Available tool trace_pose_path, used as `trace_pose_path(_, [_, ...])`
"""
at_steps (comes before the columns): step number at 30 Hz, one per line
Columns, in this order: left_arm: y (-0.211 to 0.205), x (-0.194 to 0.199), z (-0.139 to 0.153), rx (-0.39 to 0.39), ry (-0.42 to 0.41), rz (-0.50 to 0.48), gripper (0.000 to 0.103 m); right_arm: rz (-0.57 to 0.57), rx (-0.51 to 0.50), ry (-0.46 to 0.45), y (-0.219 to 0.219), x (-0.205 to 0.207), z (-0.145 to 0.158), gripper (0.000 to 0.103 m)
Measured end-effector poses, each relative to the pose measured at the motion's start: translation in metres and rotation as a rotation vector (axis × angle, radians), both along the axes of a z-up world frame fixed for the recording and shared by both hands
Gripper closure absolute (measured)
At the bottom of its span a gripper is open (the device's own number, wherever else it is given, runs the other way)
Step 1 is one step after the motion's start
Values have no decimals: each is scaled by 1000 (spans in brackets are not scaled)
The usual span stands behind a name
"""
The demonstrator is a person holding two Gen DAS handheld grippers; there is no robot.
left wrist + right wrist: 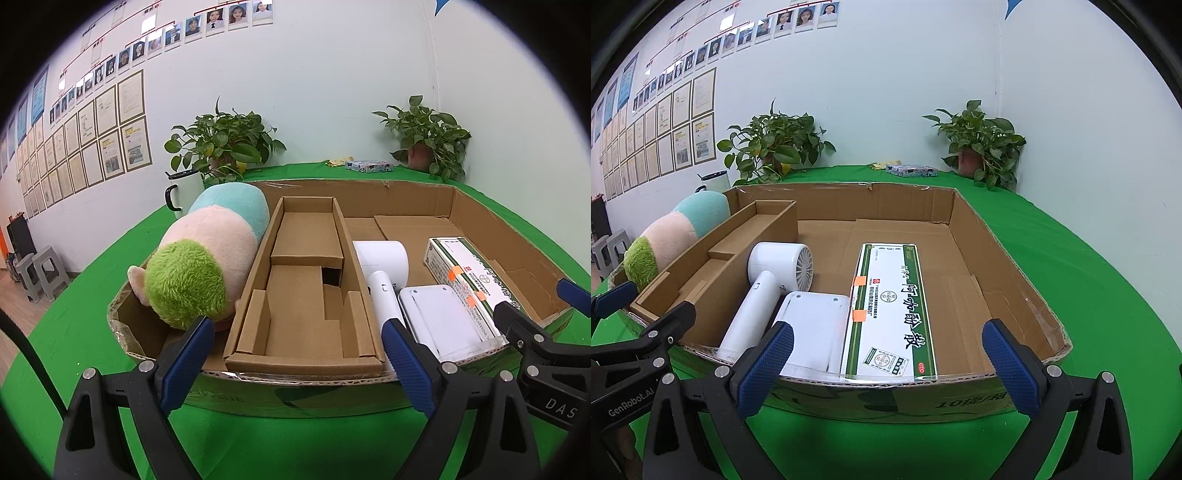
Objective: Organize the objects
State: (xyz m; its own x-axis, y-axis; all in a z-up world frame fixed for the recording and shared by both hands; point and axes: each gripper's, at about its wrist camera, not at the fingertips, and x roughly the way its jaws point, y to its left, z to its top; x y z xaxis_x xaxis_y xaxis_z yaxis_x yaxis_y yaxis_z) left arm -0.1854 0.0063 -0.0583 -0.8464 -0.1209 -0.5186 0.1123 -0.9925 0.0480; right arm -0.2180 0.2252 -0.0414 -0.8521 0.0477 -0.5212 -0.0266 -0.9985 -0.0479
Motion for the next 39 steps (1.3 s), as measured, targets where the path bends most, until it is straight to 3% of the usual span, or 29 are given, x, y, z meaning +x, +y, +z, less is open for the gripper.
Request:
trace_pose_path(21, [1, 0, 0, -2, -4, 1, 11, 0, 0, 0, 0, 0, 0, 0])
trace_pose_path(39, [0, -4, -1, 2, -24, 6, 1, 1, 3, -4, 0, 0, 0, 0])
